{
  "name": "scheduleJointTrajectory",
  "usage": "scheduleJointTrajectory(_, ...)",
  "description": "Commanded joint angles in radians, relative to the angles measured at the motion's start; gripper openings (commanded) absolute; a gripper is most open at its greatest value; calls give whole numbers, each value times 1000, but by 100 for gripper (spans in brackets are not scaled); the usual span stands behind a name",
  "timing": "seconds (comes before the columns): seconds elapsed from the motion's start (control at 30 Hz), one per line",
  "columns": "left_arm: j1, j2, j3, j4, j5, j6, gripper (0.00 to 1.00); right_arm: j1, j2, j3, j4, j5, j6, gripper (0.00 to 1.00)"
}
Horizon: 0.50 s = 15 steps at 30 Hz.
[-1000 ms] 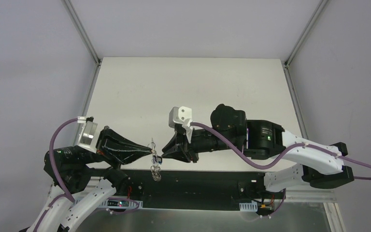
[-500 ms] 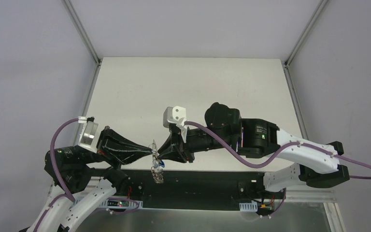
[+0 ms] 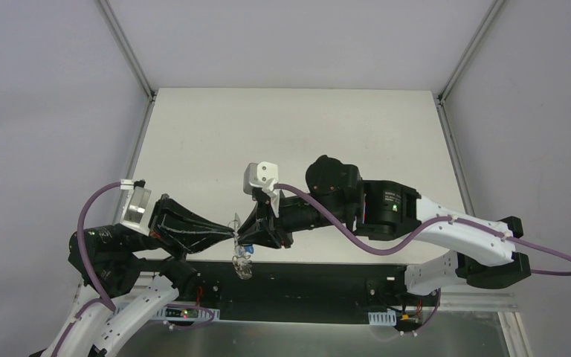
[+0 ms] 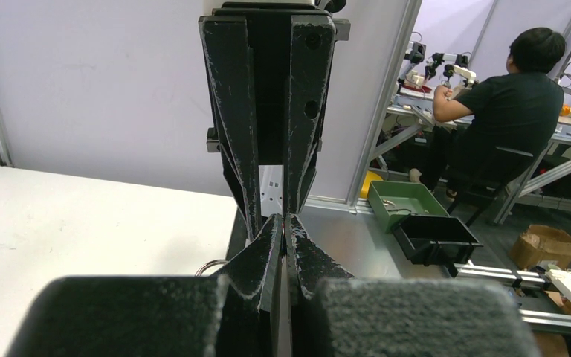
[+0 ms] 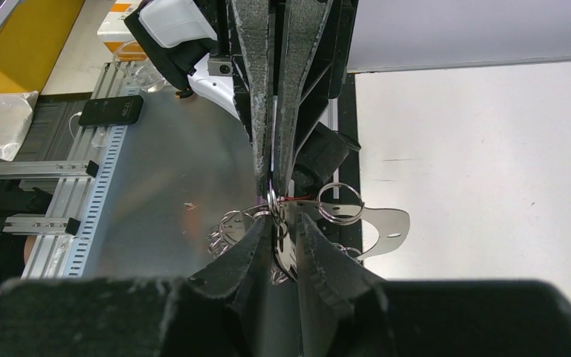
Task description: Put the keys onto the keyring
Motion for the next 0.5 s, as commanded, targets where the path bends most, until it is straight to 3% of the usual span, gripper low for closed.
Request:
scheduleJointTrajectory(0.0,1,5,5,77,10,-3,0,-7,0,38,63,-32,16,20)
scheduleJointTrajectory(0.17,1,6,2,77,7,-1,0,-10,-1,33,72,-42,18,13)
scheduleJointTrajectory(0.3,1,5,-4,78,6,0,0,-11,-1,27,81,-51,20,0)
scheduleJointTrajectory(0.47,1,-3,-3,69,1,5,0,-11,0,25,59,-50,31,0)
